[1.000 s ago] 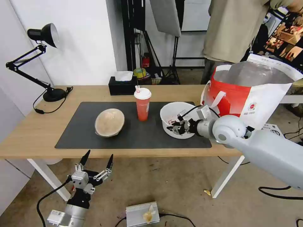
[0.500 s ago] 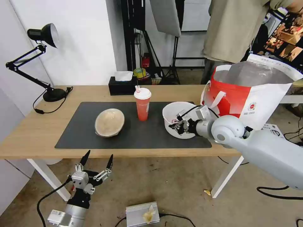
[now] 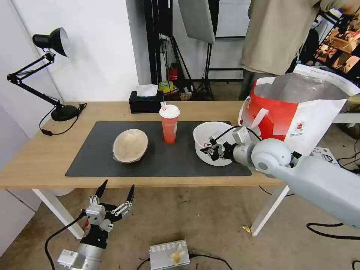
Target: Pick up the trash from the table and place it into the takeout bag.
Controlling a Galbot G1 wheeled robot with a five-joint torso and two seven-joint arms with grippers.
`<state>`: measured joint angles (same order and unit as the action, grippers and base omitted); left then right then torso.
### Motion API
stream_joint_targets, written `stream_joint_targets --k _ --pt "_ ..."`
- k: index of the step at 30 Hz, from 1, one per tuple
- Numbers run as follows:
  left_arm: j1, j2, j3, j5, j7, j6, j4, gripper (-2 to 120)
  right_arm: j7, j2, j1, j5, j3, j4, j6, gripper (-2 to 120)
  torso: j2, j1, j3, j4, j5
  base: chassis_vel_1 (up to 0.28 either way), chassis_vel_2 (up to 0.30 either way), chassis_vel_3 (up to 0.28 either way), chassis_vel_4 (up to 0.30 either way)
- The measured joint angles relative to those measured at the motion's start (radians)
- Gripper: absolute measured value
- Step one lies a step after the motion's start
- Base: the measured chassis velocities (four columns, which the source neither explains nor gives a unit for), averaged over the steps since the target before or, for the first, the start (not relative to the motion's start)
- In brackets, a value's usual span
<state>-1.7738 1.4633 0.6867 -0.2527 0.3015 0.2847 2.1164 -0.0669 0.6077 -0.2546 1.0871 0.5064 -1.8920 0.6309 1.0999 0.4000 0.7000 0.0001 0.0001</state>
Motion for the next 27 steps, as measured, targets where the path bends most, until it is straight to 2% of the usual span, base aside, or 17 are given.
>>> stream_joint_targets --k 27 --pt "-0.015 0.002 -0.008 0.009 0.000 0.044 -0.019 100 0.038 -0.147 -0.016 -0.177 -0.028 -0.242 -0.041 0 0.000 0.000 0.000 -0.0001 -0.0002 0.000 0.000 0.000 0.000"
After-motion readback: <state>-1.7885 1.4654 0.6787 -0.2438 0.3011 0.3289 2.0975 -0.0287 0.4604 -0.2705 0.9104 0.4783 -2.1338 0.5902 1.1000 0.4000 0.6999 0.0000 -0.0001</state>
